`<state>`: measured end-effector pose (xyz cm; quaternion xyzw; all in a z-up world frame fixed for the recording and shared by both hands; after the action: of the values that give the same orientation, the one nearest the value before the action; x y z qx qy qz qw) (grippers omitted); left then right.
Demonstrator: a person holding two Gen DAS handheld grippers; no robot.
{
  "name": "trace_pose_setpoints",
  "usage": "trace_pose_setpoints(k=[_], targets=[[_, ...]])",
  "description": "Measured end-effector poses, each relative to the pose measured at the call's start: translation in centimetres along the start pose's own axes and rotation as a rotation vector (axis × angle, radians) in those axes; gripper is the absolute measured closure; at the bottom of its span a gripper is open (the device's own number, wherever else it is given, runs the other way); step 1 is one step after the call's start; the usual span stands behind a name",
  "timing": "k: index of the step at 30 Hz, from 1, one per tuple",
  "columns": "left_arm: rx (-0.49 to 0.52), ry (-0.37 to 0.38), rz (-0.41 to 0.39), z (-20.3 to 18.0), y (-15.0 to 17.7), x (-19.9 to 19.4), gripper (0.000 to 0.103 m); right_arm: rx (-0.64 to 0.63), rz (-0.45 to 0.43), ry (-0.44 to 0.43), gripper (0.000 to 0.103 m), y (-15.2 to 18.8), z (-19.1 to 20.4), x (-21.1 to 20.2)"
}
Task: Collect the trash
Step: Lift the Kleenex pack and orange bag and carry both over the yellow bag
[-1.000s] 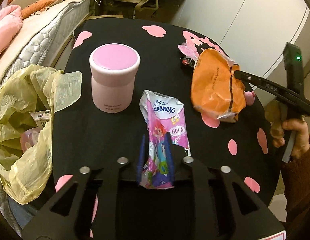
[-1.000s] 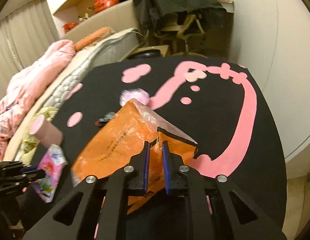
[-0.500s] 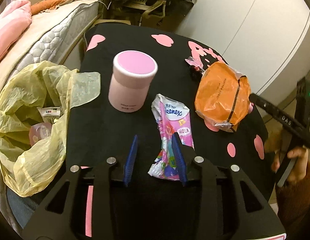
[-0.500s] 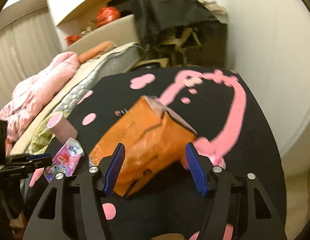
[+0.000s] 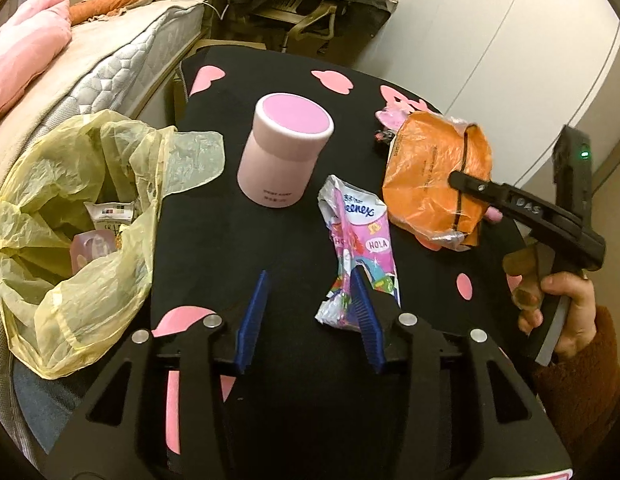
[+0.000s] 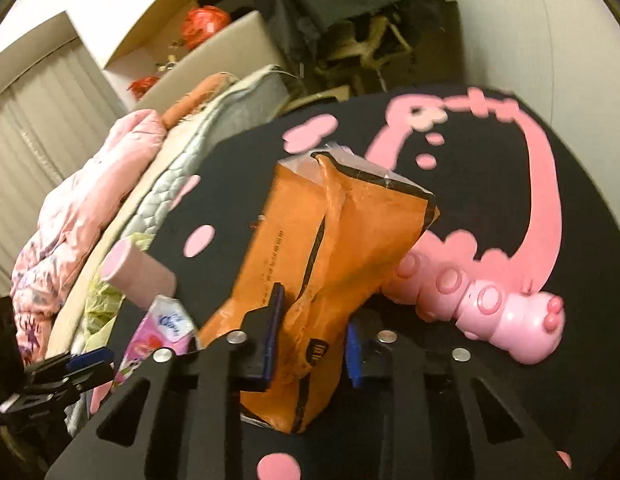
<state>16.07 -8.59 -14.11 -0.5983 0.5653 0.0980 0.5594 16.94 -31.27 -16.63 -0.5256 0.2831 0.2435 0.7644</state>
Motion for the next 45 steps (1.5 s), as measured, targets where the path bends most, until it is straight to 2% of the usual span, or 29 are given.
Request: trace_pose_setpoints(k=[5, 10, 11, 12, 14, 18, 25, 31, 37, 45], targets=[[0.014, 0.017, 0.014, -1.0, 0.0, 1.4, 0.062, -0.068, -0.074, 0.043, 0.081, -0.6, -0.2, -4.4], [0.014, -0.007, 0.037, -1.9, -0.1, 3.5, 0.062, -0.080, -0.075, 0.057, 0.081, -0.3, -1.4, -7.1], [0.018, -0.016, 0.032, -1.9, -0.2, 3.5, 0.065, -0.085, -0.071, 0.060, 0.081, -0.2, -1.5, -7.3], [0.029, -0.019, 0.035, -2.2, -0.3, 3.7, 0.081, -0.093, -0.067, 0.064, 0.081, 0.1, -1.6, -7.5], [0.035, -0.003, 0.052, -2.6, -0.2, 4.0, 0.094, -0.100, -0.062, 0.067, 0.081, 0.5, -1.7, -7.8], [0.044, 0.006, 0.043, -3.0, -0.2, 3.4, 0.098, -0.110, -0.070, 0.063, 0.081, 0.7, -1.4, -8.4], [0.073, -0.018, -0.067, -3.1, -1.4, -1.0, 0.098, -0.154, -0.104, 0.028, 0.081, 0.3, 1.0, -9.6], [0.064, -0.056, -0.171, -2.0, -2.7, -5.7, 0.098, -0.236, -0.153, -0.012, 0.081, -1.2, 5.0, -11.1], [0.055, -0.126, -0.283, 0.8, -4.3, -11.0, 0.098, -0.353, -0.206, -0.085, 0.081, -3.3, 11.8, -12.0], [-0.030, -0.195, -0.366, 6.5, -4.3, -15.7, 0.098, -0.501, -0.190, -0.180, 0.081, -3.6, 21.1, -9.6]])
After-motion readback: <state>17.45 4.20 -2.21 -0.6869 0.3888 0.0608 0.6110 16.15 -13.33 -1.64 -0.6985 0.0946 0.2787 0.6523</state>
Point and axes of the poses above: each gripper's, at about its wrist camera, not at the fingertips, and x roughly the way its jaws point, z to its left, y to its underside, the point moved 7 cm from there along x, roughly the way its jaws point, and after that the axes turned 7 degrees about y, right-handed, at the moved point
